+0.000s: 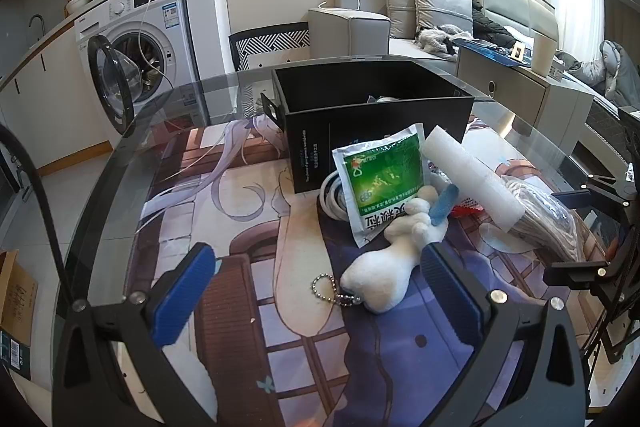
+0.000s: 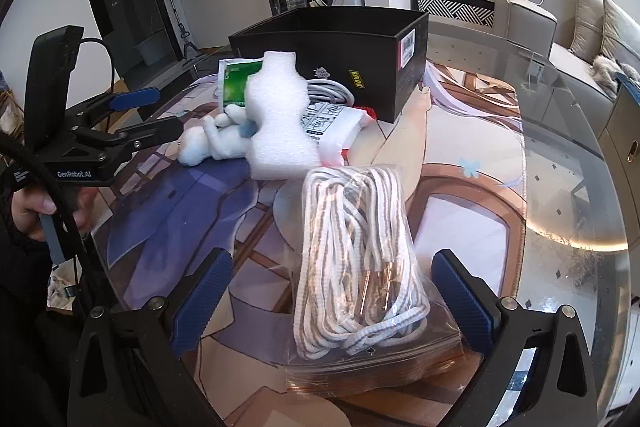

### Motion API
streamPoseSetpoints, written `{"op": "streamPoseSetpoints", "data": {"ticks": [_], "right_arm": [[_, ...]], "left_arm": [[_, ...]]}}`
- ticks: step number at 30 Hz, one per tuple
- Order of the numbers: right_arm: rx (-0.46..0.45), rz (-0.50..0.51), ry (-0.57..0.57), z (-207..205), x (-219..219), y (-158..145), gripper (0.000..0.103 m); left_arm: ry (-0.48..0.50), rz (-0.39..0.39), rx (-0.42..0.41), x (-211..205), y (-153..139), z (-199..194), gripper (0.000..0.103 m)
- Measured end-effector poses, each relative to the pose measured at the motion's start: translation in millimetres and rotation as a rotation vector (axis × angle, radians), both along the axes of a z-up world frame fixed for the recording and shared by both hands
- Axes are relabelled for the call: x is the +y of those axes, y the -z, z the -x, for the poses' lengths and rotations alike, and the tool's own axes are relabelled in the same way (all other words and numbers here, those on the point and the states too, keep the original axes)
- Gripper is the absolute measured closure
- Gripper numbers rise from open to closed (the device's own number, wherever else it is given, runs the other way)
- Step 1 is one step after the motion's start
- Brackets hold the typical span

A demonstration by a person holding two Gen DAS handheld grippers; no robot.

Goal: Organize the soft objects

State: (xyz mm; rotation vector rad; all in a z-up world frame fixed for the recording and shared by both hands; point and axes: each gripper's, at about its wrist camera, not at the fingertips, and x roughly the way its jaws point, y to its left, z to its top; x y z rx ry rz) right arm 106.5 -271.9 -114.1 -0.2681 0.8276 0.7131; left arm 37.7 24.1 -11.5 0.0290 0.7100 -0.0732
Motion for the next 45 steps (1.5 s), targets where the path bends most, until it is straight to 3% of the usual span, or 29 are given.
{"op": "streamPoseSetpoints", "data": {"ticks": [12,15,18,32,45], "right_arm": [[-0.073,0.09,0.042,-10.2,1.1,4.4,0.02],[-0.081,0.084,0.041,-4.2,-3.0,3.5,0.036],[-0.091,0.076,0.044,3.1,-8.5,2.4,0.044],[-0.15,0.022,0.074,18.7,-18.2,-0.7,0.061],[-0.221,-0.067,0.108,37.7,-34.7,-26.0,0.061]], "left_arm": [[-0.007,0.004,0.0,1.7,0.3,0.8,0.0],[-0.003,0.001,-0.001,2.2,0.4,1.4,0.0],[-0.004,0.002,0.0,2.6,0.5,1.3,0.0],[0.01,0.004,0.002,1.5,0.0,3.9,0.0],[0.104,-0.001,0.058,-12.0,5.5,-3.4,0.0]]}}
